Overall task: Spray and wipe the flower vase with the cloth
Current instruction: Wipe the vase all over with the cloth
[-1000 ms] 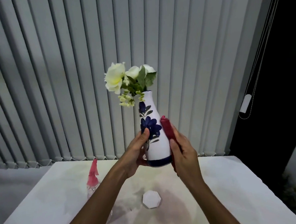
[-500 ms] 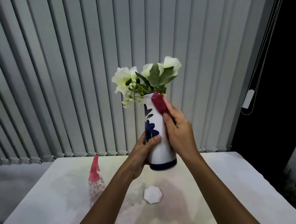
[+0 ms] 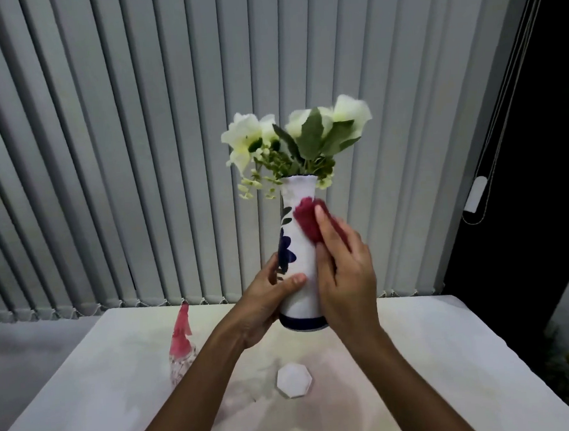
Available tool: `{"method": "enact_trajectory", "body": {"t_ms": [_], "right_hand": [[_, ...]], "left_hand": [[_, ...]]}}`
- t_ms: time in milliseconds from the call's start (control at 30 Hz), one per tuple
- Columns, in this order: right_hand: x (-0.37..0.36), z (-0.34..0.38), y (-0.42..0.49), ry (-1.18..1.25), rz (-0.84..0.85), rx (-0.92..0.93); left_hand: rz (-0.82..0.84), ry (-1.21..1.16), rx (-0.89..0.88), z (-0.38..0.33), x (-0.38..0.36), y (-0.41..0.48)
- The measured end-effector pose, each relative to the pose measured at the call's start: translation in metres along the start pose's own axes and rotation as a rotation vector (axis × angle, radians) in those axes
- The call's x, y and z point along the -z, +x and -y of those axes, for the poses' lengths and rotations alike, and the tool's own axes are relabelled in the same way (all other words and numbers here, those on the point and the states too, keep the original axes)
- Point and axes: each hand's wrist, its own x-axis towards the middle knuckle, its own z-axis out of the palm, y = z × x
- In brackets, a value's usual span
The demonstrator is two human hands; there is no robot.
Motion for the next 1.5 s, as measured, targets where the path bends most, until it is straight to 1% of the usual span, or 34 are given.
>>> {"method": "enact_trajectory", "body": {"t_ms": [67, 100, 200, 233, 333, 400, 433, 500, 600, 667, 733, 800, 900, 933, 1033, 1100, 1133, 1200, 1267, 1333, 1400, 1500], "right_hand": [[0.003, 0.004, 0.021, 0.046, 0.026, -0.059], [0.005, 0.003, 0.03, 0.108, 0.057, -0.109], [0.006, -0.001, 0.045, 0.426, 0.166, -0.282], [0.006, -0.002, 0.043, 0.457, 0.192, -0.303], [0.003, -0.006, 0.015, 0.427, 0.209, -0.285], [0.0, -0.011, -0.008, 0.306, 0.145, -0.204], [-0.002, -0.013, -0.017, 0.204, 0.108, -0.129], [-0.006, -0.015, -0.024, 0.036, 0.04, 0.003], [-0.007, -0.009, -0.011, -0.037, -0.03, 0.063], [-0.005, -0.002, 0.006, -0.086, -0.025, 0.086], [-0.004, 0.004, 0.026, -0.116, 0.023, 0.089], [-0.005, 0.004, 0.042, -0.05, 0.066, 0.015], [-0.009, -0.001, 0.057, 0.224, 0.161, -0.236], [-0.01, -0.004, 0.056, 0.297, 0.179, -0.291], [-0.012, -0.012, 0.033, 0.367, 0.205, -0.37], [-0.014, -0.018, 0.005, 0.326, 0.162, -0.325], [-0.016, -0.021, -0.007, 0.262, 0.124, -0.246], [-0.021, -0.023, -0.025, 0.112, 0.06, -0.081], [-0.022, -0.02, -0.024, 0.029, 0.01, -0.009], [-0.02, -0.013, -0.012, -0.019, -0.017, 0.039], [-0.016, -0.007, 0.005, -0.063, -0.007, 0.056], [-0.015, -0.001, 0.033, -0.026, 0.028, -0.005]], "left_hand": [[0.015, 0.041, -0.012, -0.001, -0.003, 0.0], [0.008, 0.039, -0.021, -0.001, -0.004, 0.001], [-0.057, -0.056, -0.024, 0.002, -0.008, 0.003], [-0.071, -0.104, -0.032, 0.004, -0.008, 0.004], [-0.152, -0.227, -0.055, 0.001, -0.01, 0.007], [-0.197, -0.269, -0.059, -0.004, -0.008, 0.009], [-0.2, -0.281, -0.064, -0.007, -0.007, 0.009], [-0.166, -0.27, -0.052, -0.011, -0.005, 0.006], [-0.062, -0.201, 0.008, -0.014, 0.0, 0.003], [0.02, -0.114, 0.038, -0.014, 0.001, 0.001], [0.03, -0.03, 0.043, -0.012, 0.0, 0.0], [-0.006, 0.002, 0.029, -0.012, -0.004, 0.0], [-0.059, 0.004, 0.01, -0.01, -0.003, 0.004], [-0.08, -0.001, 0.004, -0.009, -0.002, 0.005], [-0.165, -0.059, -0.03, -0.008, 0.004, 0.009], [-0.203, -0.107, -0.057, -0.009, 0.008, 0.011], [-0.207, -0.123, -0.063, -0.01, 0.011, 0.012], [-0.181, -0.12, -0.042, -0.012, 0.014, 0.01], [-0.123, -0.073, -0.01, -0.014, 0.015, 0.008], [-0.071, -0.036, 0.002, -0.014, 0.013, 0.006], [-0.05, -0.029, 0.001, -0.013, 0.011, 0.007], [-0.023, -0.044, -0.014, -0.008, 0.008, 0.009]]}}
